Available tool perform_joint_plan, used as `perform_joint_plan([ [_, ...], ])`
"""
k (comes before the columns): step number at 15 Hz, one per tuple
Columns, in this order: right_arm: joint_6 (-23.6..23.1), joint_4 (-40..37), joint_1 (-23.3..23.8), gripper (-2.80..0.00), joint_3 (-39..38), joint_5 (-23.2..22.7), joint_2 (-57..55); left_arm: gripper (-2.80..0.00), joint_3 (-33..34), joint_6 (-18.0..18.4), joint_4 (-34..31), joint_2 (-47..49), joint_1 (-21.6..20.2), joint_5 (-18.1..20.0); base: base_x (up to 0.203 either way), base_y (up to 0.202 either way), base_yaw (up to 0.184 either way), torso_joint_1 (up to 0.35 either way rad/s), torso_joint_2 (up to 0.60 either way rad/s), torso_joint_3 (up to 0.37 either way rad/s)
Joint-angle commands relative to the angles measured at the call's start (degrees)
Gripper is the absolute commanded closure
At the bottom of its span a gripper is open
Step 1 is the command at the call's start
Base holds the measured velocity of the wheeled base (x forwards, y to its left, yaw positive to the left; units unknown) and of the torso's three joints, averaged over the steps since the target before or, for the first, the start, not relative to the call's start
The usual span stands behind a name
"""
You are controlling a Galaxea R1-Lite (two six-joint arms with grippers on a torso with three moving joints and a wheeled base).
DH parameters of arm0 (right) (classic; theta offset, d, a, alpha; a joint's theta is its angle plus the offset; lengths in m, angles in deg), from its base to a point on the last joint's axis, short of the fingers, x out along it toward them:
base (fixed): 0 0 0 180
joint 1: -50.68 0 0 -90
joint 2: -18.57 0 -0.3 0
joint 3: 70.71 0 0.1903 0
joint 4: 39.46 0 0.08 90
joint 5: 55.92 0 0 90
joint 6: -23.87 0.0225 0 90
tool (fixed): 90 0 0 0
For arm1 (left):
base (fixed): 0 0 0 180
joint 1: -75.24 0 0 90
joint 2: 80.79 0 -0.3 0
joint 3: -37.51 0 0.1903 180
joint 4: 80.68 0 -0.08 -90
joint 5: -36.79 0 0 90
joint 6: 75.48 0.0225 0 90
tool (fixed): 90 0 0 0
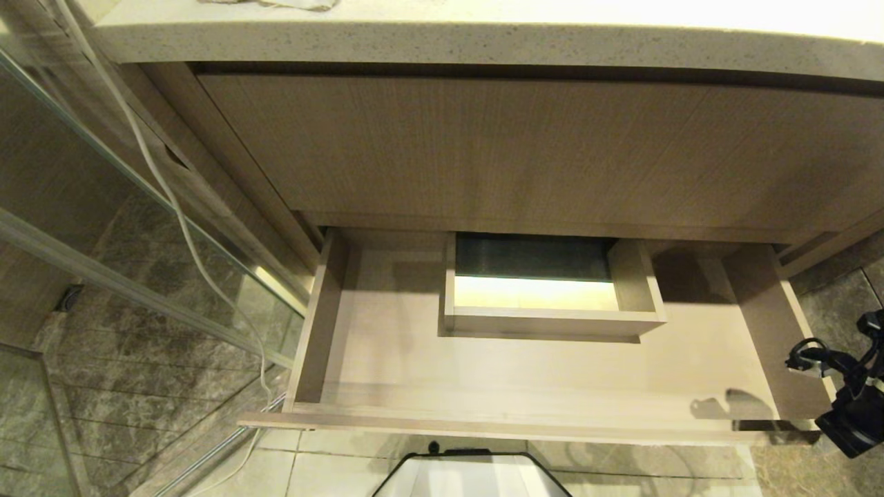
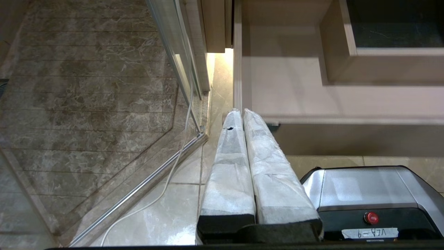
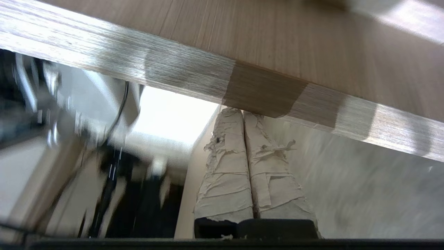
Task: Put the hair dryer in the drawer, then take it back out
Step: Close the drawer
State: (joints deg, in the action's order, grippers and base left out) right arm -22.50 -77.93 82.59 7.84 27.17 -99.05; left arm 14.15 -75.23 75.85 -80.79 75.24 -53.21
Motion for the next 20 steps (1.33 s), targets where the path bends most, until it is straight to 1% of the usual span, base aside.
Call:
perform_joint_plan([
  [1, -0.24, 5.18, -0.1, 0.0, -0.66, -4.62, 3.81, 0.0, 0.09, 0.01, 0.01, 0.0, 0.0, 0.0, 0.0, 0.0, 0.0, 0.0, 0.0, 0.0],
  [2, -0.21, 8.15, -0.19, 0.0, -1.33, -6.98, 5.3, 0.0, 0.06, 0.01, 0.01, 0.0, 0.0, 0.0, 0.0, 0.0, 0.0, 0.0, 0.0, 0.0],
  [5, 1.18, 20.58, -1.05, 0.0, -2.92, -13.95, 6.58, 0.0, 0.09, 0.01, 0.01, 0.0, 0.0, 0.0, 0.0, 0.0, 0.0, 0.0, 0.0, 0.0],
  [6, 2.32, 24.74, -1.65, 0.0, -2.57, -14.92, 6.41, 0.0, 0.09, 0.01, 0.01, 0.0, 0.0, 0.0, 0.0, 0.0, 0.0, 0.0, 0.0, 0.0],
  [9, 12.71, 37.6, -5.28, 0.0, 0.63, -15.1, 4.64, 0.0, 0.09, 0.01, 0.01, 0.0, 0.0, 0.0, 0.0, 0.0, 0.0, 0.0, 0.0, 0.0],
  [10, 14.53, 40.01, -6.17, 0.0, 0.97, -13.82, 4.87, 0.0, 0.09, 0.01, 0.01, 0.0, 0.0, 0.0, 0.0, 0.0, 0.0, 0.0, 0.0, 0.0],
  [11, 15.56, 40.41, -6.68, 0.0, 1.09, -12.77, 5.6, 0.0, 0.09, 0.01, 0.01, 0.0, 0.0, 0.0, 0.0, 0.0, 0.0, 0.0, 0.0, 0.0],
  [12, 16.37, 41.01, -7.0, 0.0, 1.07, -12.41, 6.91, 0.0, 0.09, 0.01, 0.01, 0.0, 0.0, 0.0, 0.0, 0.0, 0.0, 0.0, 0.0, 0.0],
  [13, 17.08, 43.37, -7.18, 0.0, 0.77, -12.28, 7.97, 0.0, 0.09, 0.01, 0.01, 0.0, 0.0, 0.0, 0.0, 0.0, 0.0, 0.0, 0.0, 0.0],
  [14, 17.2, 43.44, -7.22, 0.0, 0.69, -12.24, 8.04, 0.0, 0.09, 0.01, 0.01, 0.0, 0.0, 0.0, 0.0, 0.0, 0.0, 0.0, 0.0, 0.0],
  [15, 17.25, 42.73, -7.22, 0.0, 0.03, -12.2, 9.31, 0.0, 0.09, 0.01, 0.01, 0.0, 0.0, 0.0, 0.0, 0.0, 0.0, 0.0, 0.0, 0.0],
  [20, 17.36, 36.48, -7.22, 0.0, -6.61, -12.04, 24.98, 0.0, 0.09, 0.01, 0.01, 0.0, 0.0, 0.0, 0.0, 0.0, 0.0, 0.0, 0.0, 0.0],
])
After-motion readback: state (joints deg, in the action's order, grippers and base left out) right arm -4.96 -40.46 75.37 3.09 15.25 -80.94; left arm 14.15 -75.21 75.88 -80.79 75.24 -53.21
